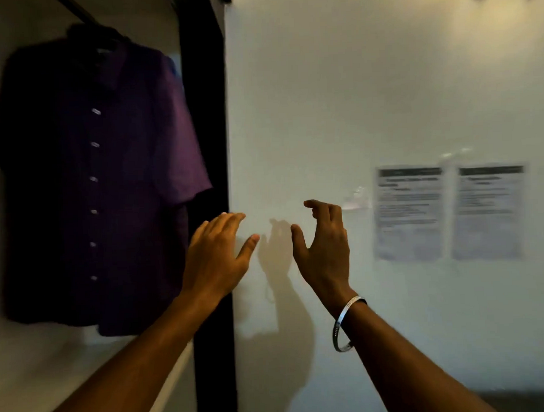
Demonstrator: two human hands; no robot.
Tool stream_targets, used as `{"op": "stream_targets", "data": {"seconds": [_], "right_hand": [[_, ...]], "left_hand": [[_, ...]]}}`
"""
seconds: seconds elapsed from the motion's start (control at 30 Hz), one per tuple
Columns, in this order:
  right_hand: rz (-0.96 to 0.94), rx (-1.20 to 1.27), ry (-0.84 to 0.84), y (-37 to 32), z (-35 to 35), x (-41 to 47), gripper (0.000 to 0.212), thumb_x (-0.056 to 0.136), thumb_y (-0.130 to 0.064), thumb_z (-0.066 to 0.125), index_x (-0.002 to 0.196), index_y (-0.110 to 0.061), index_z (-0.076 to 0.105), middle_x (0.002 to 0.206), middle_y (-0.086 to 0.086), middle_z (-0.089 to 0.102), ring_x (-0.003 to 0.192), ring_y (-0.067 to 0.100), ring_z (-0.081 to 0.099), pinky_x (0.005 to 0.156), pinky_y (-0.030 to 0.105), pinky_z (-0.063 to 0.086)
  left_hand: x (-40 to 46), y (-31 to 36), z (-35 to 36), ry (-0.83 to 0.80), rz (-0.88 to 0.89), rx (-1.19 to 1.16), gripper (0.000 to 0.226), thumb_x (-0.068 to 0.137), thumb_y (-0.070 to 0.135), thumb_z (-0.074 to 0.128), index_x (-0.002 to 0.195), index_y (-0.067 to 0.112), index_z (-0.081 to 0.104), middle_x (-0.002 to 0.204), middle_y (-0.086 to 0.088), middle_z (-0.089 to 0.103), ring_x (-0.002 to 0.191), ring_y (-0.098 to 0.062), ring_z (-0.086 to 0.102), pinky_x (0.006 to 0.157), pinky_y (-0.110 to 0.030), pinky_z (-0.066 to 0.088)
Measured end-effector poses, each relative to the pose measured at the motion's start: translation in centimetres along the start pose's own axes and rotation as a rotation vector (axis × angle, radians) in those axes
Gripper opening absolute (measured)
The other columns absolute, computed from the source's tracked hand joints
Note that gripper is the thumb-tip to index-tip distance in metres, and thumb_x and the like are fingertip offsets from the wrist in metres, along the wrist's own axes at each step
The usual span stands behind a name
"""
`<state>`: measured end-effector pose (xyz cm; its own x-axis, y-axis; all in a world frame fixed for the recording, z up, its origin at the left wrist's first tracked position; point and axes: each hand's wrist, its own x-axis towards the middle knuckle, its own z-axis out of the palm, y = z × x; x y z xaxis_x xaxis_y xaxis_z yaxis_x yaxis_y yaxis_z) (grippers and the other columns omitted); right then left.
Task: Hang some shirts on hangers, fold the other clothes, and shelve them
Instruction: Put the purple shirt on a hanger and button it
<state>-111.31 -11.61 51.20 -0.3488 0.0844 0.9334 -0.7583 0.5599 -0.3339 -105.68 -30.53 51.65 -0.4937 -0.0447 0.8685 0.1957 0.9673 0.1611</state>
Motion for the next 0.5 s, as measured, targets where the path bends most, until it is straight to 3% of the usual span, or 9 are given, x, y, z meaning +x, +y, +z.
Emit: {"op": "stream_targets", "data": {"seconds": [0.13, 0.3, 0.5], "right_hand": [[0.037, -0.128, 0.053, 2.6, -12.0, -4.5, 0.037, 0.090, -0.025, 0.067, 0.124, -0.021, 0.053, 0.120, -0.004, 0.052, 0.103, 0.014, 0.058, 0.083, 0.036, 0.052], [0.102, -0.300, 0.085, 3.9, -28.5, -10.8, 0.036, 0.090, -0.025, 0.068, 0.124, -0.020, 0.056, 0.121, -0.004, 0.055, 0.100, 0.009, 0.058, 0.084, 0.022, 0.048], [0.219, -0.527, 0.120, 2.3, -48.2, -18.2, 0.034, 0.091, -0.022, 0.067, 0.122, -0.024, 0.056, 0.120, -0.008, 0.052, 0.104, 0.008, 0.056, 0.085, 0.029, 0.051]], "left_hand": [[-5.2, 8.5, 1.5, -0.044, -0.008, -0.145, 0.058, 0.098, 0.061, 0.043, 0.139, 0.021, 0.055, 0.139, -0.001, 0.060, 0.127, -0.023, 0.056, 0.110, -0.043, 0.041], [-12.3, 21.4, 2.4, -0.150, 0.010, -0.336, 0.054, 0.099, 0.059, 0.046, 0.137, 0.023, 0.057, 0.136, -0.001, 0.062, 0.123, -0.025, 0.058, 0.103, -0.045, 0.045], [-19.7, 40.7, 0.6, -0.253, 0.176, -0.592, 0.046, 0.097, 0.052, 0.056, 0.133, 0.024, 0.060, 0.132, 0.000, 0.065, 0.119, -0.022, 0.060, 0.101, -0.042, 0.046]]}}
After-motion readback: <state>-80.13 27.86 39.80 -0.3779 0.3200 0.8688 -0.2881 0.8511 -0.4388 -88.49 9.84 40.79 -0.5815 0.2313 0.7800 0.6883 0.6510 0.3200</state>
